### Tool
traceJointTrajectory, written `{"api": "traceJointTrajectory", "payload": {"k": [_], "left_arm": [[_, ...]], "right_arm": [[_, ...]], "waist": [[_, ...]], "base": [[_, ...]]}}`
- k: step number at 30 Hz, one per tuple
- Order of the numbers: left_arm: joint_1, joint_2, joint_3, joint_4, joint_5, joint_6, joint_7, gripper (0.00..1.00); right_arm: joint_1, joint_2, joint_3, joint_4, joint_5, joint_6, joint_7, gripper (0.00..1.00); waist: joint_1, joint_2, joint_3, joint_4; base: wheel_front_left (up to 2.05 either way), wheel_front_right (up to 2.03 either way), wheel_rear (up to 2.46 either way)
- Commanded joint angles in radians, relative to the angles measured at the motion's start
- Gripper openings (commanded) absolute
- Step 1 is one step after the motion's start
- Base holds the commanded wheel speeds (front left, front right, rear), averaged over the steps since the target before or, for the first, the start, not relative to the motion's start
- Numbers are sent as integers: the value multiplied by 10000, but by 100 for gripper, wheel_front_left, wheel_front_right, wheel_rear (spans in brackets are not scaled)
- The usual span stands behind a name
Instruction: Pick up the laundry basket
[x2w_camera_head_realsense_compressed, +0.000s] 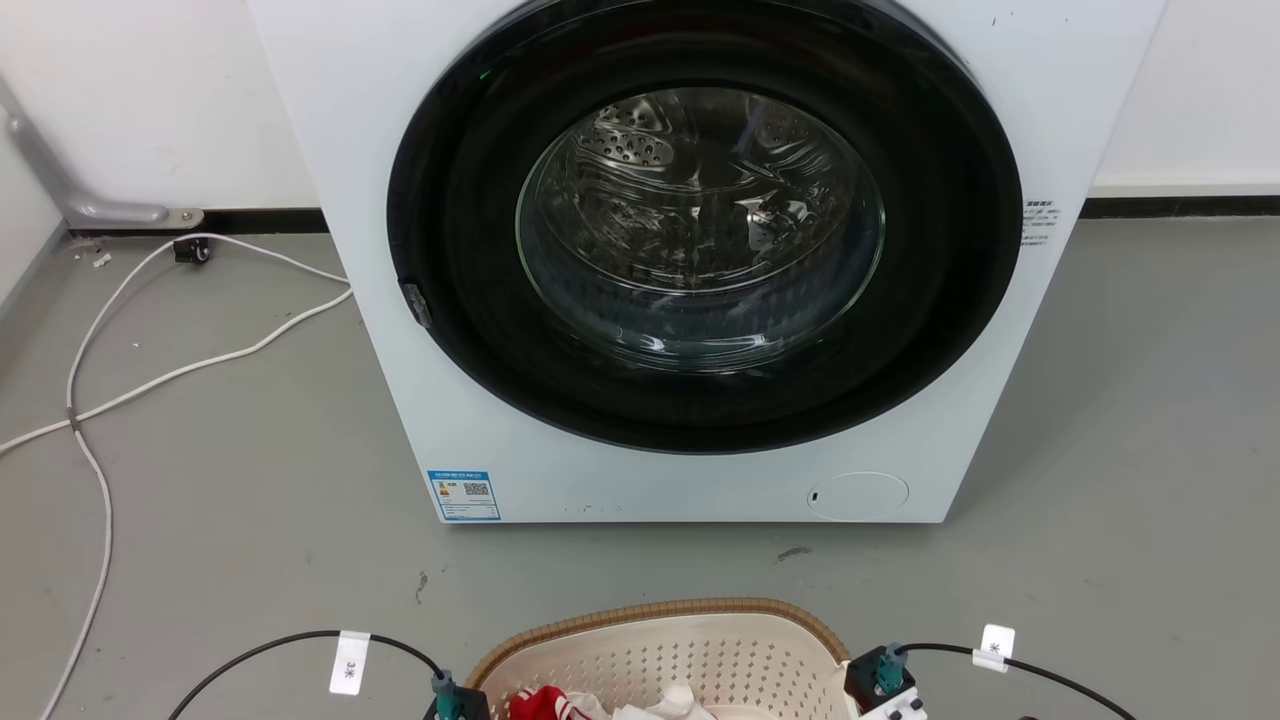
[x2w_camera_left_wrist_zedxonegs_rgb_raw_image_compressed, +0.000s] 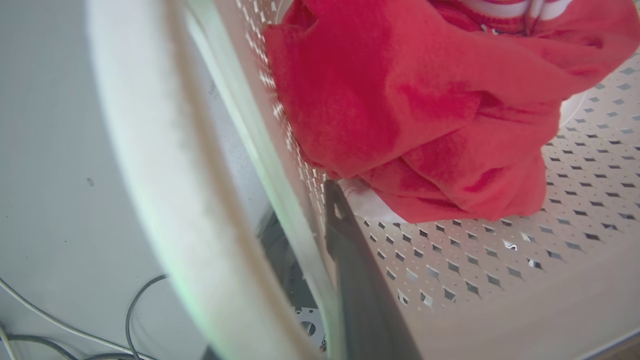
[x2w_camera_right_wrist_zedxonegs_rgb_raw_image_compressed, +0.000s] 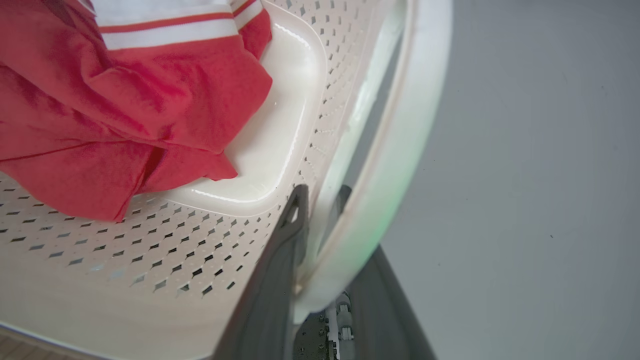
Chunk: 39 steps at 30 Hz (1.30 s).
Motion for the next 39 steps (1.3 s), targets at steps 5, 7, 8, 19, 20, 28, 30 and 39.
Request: {"api": "traceJointTrajectory", "payload": {"k": [5,7,8,19,20,28,30,39], "left_arm": [[-203,-129,-211,-69,-64,-133,-163,0],[-261,-115,-254,-37,-28,-133,-322,0],[-265,-123,-282,-19,-23,-133,-364,0],[-381,-158,-459,111,-78,-131,-587,0],[-378,-161,-470,115,-88,-131,-597,0],[-410,-183,-561,161,-164,-132,-669,0],[-427,-195,-597,173,-185,-132,-695,0],[-613,-256,-653,184,-258,-132,-776,0]], "right_arm": [[-195,-13,223,-49,187,0,-132,0],[-253,-25,273,-35,229,2,-229,0],[-259,-26,302,-25,250,0,-246,0],[-342,-14,504,91,443,0,-455,0],[-344,-10,524,99,454,0,-456,0],[-361,24,656,150,631,0,-492,0],[-368,36,723,166,686,0,-511,0],[-488,59,799,185,861,2,-569,0]], "waist": [[0,-1,37,11],[0,-1,43,15],[0,-1,46,17],[0,-1,81,36],[0,-1,84,37],[0,-1,93,37],[0,-1,94,37],[0,-1,233,88]], "base": [[0,0,0],[0,0,0],[0,0,0],[0,0,0],[0,0,0],[0,0,0],[0,0,0],[0,0,0]]}}
